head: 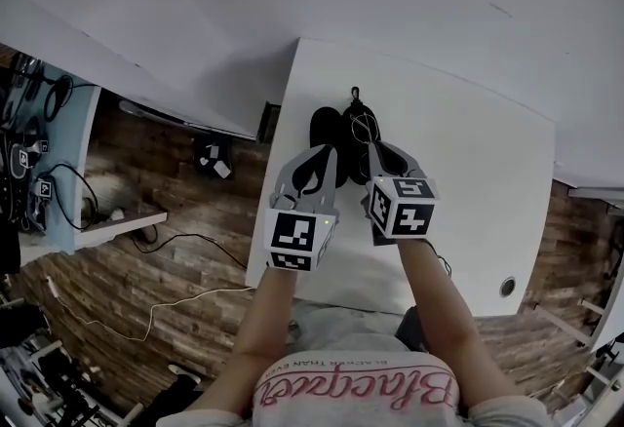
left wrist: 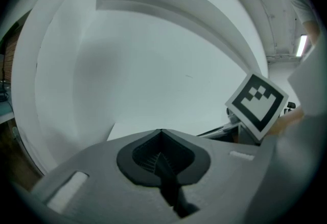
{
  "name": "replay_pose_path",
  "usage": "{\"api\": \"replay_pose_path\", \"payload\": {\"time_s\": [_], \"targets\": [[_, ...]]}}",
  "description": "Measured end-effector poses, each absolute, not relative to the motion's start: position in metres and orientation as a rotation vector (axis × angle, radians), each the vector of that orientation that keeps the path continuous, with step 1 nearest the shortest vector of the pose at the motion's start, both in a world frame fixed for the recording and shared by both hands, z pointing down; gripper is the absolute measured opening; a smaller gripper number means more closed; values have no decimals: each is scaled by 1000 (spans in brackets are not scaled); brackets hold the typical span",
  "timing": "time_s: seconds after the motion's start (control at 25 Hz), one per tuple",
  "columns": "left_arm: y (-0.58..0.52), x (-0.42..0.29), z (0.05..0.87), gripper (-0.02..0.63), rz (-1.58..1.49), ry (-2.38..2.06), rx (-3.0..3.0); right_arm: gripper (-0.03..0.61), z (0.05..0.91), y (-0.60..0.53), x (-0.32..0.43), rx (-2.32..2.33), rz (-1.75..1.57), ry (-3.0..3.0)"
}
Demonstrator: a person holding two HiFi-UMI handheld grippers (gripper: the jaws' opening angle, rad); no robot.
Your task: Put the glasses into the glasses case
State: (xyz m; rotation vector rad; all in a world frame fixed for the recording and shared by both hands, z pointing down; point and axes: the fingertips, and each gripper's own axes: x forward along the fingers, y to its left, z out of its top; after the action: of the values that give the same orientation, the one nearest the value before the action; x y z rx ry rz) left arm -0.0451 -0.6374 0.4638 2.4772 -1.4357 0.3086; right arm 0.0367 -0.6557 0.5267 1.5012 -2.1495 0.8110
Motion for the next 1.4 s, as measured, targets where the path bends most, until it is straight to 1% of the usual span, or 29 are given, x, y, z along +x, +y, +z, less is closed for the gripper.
{"api": "replay_pose_path", "payload": {"time_s": [0.36, 0.8, 1.12, 1.4], "targets": [[-645, -43, 478, 5, 350, -1375, 2486, 14, 565, -671, 35, 1490, 874, -1999], [-652, -63, 480, 5, 355, -1401, 2472, 17, 567, -677, 31, 1528, 751, -1966], [-640, -58, 459, 5, 319, -1429, 2504, 20, 536, -661, 46, 1580, 727, -2027], [-622, -50, 429, 5, 270, -1497, 2535, 11, 488, -635, 43, 1498, 700, -2202]]}}
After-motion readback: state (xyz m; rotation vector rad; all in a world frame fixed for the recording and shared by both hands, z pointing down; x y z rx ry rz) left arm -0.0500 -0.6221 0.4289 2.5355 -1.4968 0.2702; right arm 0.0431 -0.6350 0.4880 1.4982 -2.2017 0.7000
